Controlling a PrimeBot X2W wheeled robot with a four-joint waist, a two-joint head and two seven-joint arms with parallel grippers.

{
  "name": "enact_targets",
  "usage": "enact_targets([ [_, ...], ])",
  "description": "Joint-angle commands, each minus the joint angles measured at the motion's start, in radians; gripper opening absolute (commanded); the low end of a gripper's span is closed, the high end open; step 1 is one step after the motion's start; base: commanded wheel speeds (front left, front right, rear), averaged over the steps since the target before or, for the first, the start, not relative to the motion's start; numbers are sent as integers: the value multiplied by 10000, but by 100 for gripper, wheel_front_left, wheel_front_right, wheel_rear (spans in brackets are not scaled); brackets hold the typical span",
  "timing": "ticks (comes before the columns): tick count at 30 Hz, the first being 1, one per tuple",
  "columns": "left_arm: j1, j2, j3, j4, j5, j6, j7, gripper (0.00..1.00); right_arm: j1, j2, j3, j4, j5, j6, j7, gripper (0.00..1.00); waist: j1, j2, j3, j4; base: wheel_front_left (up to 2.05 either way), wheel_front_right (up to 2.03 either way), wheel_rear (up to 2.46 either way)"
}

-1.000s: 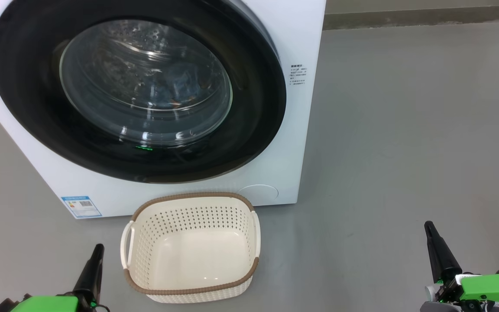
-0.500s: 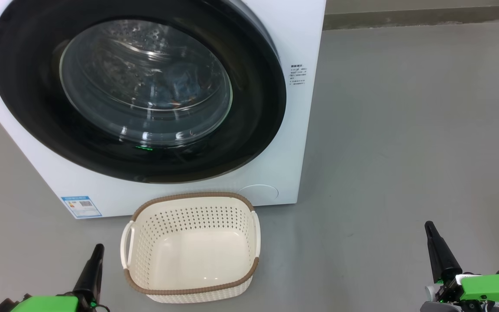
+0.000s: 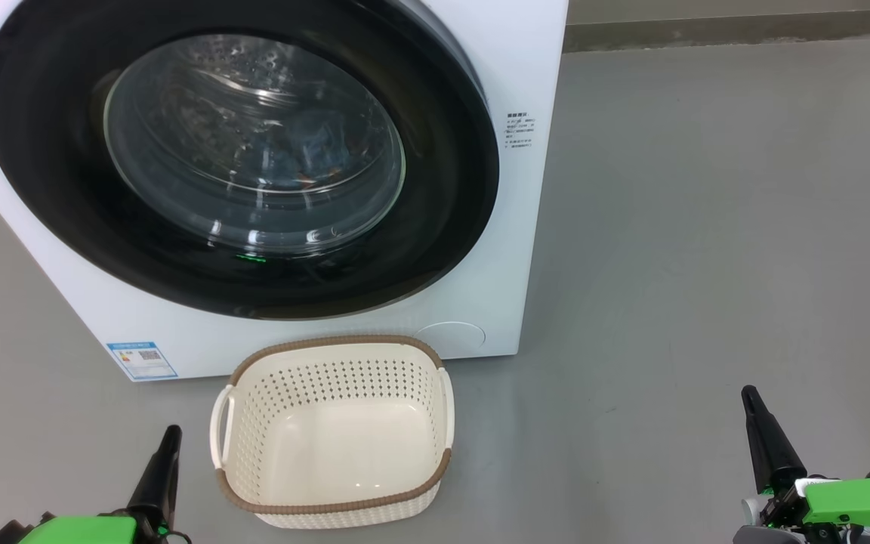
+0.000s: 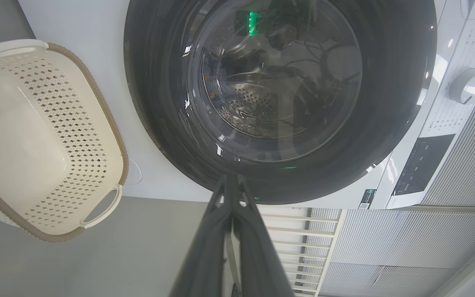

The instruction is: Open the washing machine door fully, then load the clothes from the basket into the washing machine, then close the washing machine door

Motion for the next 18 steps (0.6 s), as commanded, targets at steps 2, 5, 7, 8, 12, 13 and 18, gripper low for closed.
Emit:
enact_targets([
  [2,-406,168,343,-282,-82,-29,19,0,-406,-20,190,-246,-52,17,95,0,0,0,0,0,0,0,0],
  [5,-406,168,343,-282,-82,-29,19,0,-407,-17,185,-246,-56,17,99,0,0,0,0,0,0,0,0],
  [7,-406,168,343,-282,-82,-29,19,0,-407,-16,183,-246,-58,17,101,0,0,0,0,0,0,0,0],
  [8,-406,168,343,-282,-82,-29,19,0,-407,-15,182,-246,-59,17,102,0,0,0,0,0,0,0,0],
  [12,-406,168,343,-282,-82,-29,19,0,-407,-12,178,-246,-62,17,105,0,0,0,0,0,0,0,0],
  [13,-406,168,343,-282,-82,-29,19,0,-407,-11,177,-245,-63,17,106,0,0,0,0,0,0,0,0],
  [18,-406,168,343,-282,-82,-29,19,0,-408,-7,171,-245,-68,17,110,0,0,0,0,0,0,0,0],
])
